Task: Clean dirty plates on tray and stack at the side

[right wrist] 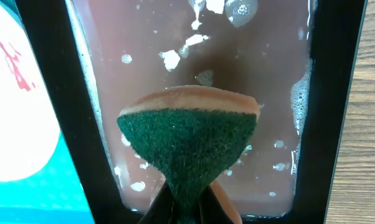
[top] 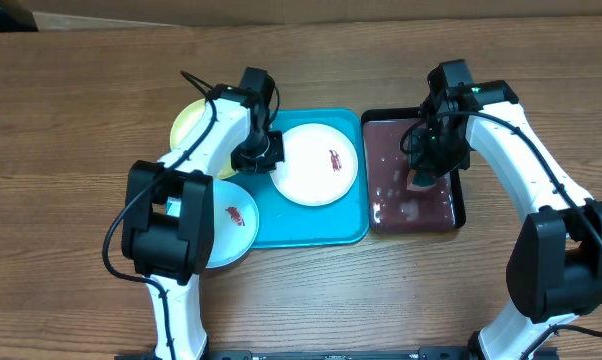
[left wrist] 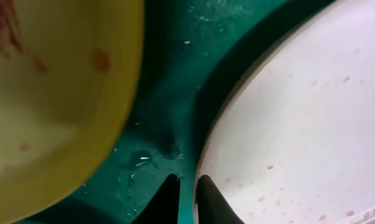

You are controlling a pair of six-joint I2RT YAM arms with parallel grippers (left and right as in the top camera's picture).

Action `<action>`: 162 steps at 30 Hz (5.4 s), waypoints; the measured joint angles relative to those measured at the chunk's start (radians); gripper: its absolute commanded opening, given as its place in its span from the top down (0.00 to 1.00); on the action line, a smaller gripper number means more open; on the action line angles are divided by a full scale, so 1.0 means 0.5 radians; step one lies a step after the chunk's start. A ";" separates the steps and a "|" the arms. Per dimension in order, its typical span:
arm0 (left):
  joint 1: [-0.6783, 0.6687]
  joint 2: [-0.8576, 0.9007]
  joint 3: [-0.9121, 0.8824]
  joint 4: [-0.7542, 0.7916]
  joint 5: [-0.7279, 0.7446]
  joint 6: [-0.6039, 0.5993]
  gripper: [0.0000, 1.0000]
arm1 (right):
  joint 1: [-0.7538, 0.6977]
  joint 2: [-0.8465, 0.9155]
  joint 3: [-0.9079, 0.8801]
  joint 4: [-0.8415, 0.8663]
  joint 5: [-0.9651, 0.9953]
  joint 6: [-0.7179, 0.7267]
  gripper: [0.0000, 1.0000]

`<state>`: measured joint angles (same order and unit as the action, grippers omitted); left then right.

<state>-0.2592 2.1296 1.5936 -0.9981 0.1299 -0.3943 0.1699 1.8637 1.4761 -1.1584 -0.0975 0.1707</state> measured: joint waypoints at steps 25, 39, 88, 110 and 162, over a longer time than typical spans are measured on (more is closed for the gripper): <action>0.015 0.000 0.000 -0.003 0.001 -0.014 0.96 | 0.000 0.000 0.000 -0.008 0.001 0.002 0.96; 0.017 0.000 0.000 -0.007 0.063 0.005 0.96 | 0.000 0.001 -0.100 0.024 -0.001 -0.058 0.96; 0.011 0.000 -0.029 -0.001 0.183 0.014 0.96 | 0.002 0.004 0.198 -0.160 -0.058 -0.127 0.96; 0.008 0.000 -0.028 -0.007 0.197 0.014 0.96 | 0.045 0.024 0.122 -0.185 -0.059 -0.127 0.96; 0.008 0.000 -0.018 -0.159 0.037 -0.137 0.96 | 1.002 0.480 0.549 0.240 0.787 0.228 0.96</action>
<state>-0.2554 2.1296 1.5848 -1.0779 0.1482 -0.4625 0.6708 2.1036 1.7504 -1.0382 0.2962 0.2848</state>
